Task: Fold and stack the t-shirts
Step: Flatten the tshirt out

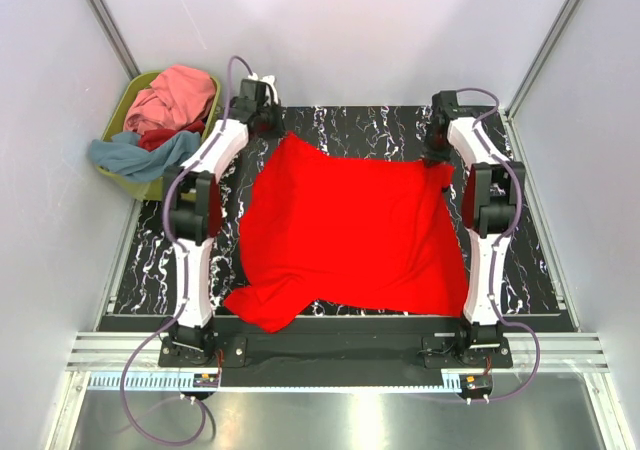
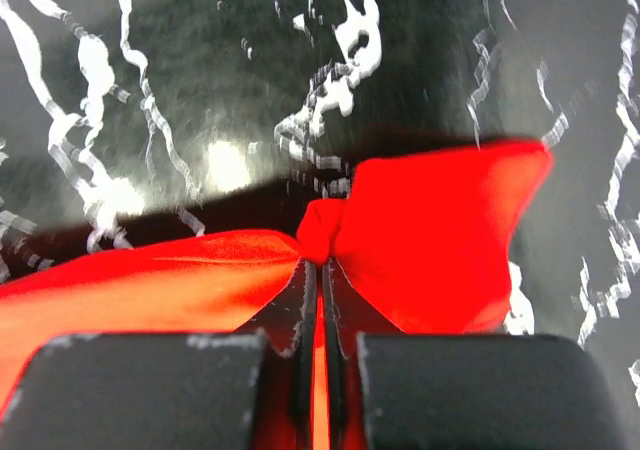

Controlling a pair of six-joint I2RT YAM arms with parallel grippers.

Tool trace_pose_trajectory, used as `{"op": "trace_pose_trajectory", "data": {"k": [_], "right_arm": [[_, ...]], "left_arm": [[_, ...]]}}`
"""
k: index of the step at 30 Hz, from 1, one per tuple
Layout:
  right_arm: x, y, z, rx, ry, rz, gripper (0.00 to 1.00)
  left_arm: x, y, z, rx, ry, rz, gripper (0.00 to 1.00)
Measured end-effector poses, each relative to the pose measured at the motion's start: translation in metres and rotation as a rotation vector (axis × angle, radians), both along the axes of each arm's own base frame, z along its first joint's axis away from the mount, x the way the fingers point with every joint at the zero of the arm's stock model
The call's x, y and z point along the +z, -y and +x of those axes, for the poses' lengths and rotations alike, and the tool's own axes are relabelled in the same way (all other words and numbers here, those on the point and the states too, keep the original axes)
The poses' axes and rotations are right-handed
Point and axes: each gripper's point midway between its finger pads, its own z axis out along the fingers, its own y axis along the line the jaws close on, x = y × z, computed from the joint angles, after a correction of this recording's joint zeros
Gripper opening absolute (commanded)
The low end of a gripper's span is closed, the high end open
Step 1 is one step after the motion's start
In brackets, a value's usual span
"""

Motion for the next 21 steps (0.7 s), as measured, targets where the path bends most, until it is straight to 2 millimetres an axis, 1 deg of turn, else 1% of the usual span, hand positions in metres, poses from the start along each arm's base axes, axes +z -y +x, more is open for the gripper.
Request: {"op": "trace_pose_trajectory", "data": {"k": [2,4,5,7,8,9,10,11,12,13,14,15,16,17,18,19,20,21], "right_arm": [[0.012,-0.001,-0.011,-0.012,-0.002,0.006,0.01],[0.029,-0.002,-0.030,-0.021,-0.003,0.013,0.02],[0.038,-0.003,-0.042,-0.026,0.001,0.021,0.02],[0.056,-0.008,-0.073,-0.040,-0.003,0.045,0.03],[0.063,-0.011,-0.086,-0.042,0.007,0.064,0.04],[0.070,-0.016,-0.106,-0.046,0.009,0.090,0.06],[0.072,-0.019,-0.123,-0.050,0.004,0.106,0.08],[0.074,-0.024,-0.143,-0.050,0.005,0.129,0.10],[0.073,-0.030,-0.167,-0.049,-0.010,0.154,0.14],[0.069,-0.035,-0.188,-0.048,-0.027,0.174,0.21],[0.065,-0.041,-0.207,-0.046,-0.039,0.201,0.23],[0.060,-0.046,-0.230,-0.044,-0.063,0.229,0.25],[0.052,-0.050,-0.253,-0.046,-0.096,0.258,0.35],[0.048,-0.053,-0.268,-0.051,-0.111,0.280,0.43],[0.041,-0.054,-0.287,-0.066,-0.138,0.302,0.52],[0.037,-0.054,-0.302,-0.076,-0.155,0.317,0.63],[0.034,-0.054,-0.313,-0.088,-0.166,0.326,0.74],[0.035,-0.053,-0.320,-0.094,-0.167,0.328,0.78]], "left_arm": [[0.033,-0.006,-0.016,0.008,0.043,0.002,0.00],[0.063,-0.011,-0.036,0.014,0.075,0.003,0.00],[0.080,-0.014,-0.047,0.017,0.104,0.000,0.00],[0.105,-0.019,-0.078,0.022,0.131,0.000,0.00],[0.114,-0.021,-0.094,0.028,0.147,-0.004,0.00],[0.118,-0.023,-0.112,0.033,0.148,-0.008,0.00],[0.118,-0.025,-0.133,0.039,0.138,-0.013,0.00],[0.114,-0.027,-0.156,0.049,0.132,-0.026,0.00],[0.105,-0.028,-0.180,0.056,0.108,-0.036,0.06],[0.092,-0.031,-0.206,0.063,0.074,-0.043,0.14],[0.078,-0.033,-0.231,0.069,0.034,-0.050,0.18],[0.060,-0.037,-0.257,0.074,-0.019,-0.050,0.20],[0.046,-0.041,-0.277,0.084,-0.055,-0.053,0.38],[0.031,-0.047,-0.297,0.093,-0.098,-0.045,0.45],[0.021,-0.052,-0.315,0.107,-0.135,-0.044,0.51],[0.015,-0.057,-0.330,0.118,-0.159,-0.047,0.59],[0.014,-0.060,-0.341,0.127,-0.163,-0.053,0.61],[0.016,-0.062,-0.350,0.135,-0.157,-0.065,0.63]]}}
